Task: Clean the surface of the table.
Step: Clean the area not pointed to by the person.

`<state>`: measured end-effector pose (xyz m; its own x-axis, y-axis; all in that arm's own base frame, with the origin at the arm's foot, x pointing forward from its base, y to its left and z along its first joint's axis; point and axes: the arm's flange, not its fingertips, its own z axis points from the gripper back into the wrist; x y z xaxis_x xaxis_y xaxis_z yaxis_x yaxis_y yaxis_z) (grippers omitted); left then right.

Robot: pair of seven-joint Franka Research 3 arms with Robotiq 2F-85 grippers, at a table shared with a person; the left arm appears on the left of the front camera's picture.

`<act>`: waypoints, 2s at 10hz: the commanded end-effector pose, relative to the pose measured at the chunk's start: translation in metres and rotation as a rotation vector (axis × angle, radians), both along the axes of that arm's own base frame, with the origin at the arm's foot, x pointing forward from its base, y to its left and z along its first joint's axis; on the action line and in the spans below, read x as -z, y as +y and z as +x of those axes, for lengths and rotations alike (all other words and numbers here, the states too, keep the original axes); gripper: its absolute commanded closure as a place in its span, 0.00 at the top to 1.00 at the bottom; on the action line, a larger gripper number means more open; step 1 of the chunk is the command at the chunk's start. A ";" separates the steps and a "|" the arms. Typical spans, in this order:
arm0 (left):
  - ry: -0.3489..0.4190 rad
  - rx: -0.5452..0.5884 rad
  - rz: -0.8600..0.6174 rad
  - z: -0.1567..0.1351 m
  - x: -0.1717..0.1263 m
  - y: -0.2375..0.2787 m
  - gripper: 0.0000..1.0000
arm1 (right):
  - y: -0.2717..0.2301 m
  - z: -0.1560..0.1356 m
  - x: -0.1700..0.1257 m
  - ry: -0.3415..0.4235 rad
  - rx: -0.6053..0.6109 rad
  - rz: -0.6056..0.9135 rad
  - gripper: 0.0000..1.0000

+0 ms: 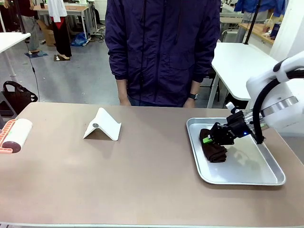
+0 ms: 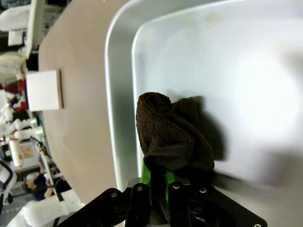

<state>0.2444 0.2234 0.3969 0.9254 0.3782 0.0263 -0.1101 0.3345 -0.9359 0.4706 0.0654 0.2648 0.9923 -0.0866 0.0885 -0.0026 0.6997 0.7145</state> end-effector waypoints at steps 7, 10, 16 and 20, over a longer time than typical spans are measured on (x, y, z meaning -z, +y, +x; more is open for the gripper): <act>-0.008 -0.014 -0.014 0.002 -0.004 -0.002 0.22 | -0.007 -0.013 0.013 -0.023 0.006 -0.090 0.00; -0.008 -0.014 -0.014 0.002 -0.004 -0.002 0.22 | -0.042 -0.019 -0.004 -0.018 0.076 -0.072 0.00; -0.008 -0.014 -0.014 0.002 -0.004 -0.002 0.22 | -0.102 -0.038 -0.027 -0.073 0.208 0.015 0.00; -0.008 -0.014 -0.014 0.002 -0.004 -0.002 0.22 | -0.126 -0.072 -0.070 -0.147 0.200 0.353 0.00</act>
<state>0.2445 0.2234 0.3973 0.9253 0.3781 0.0275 -0.1092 0.3354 -0.9357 0.4141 -0.0540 0.3305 0.9388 -0.3150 0.1393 0.0481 0.5203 0.8526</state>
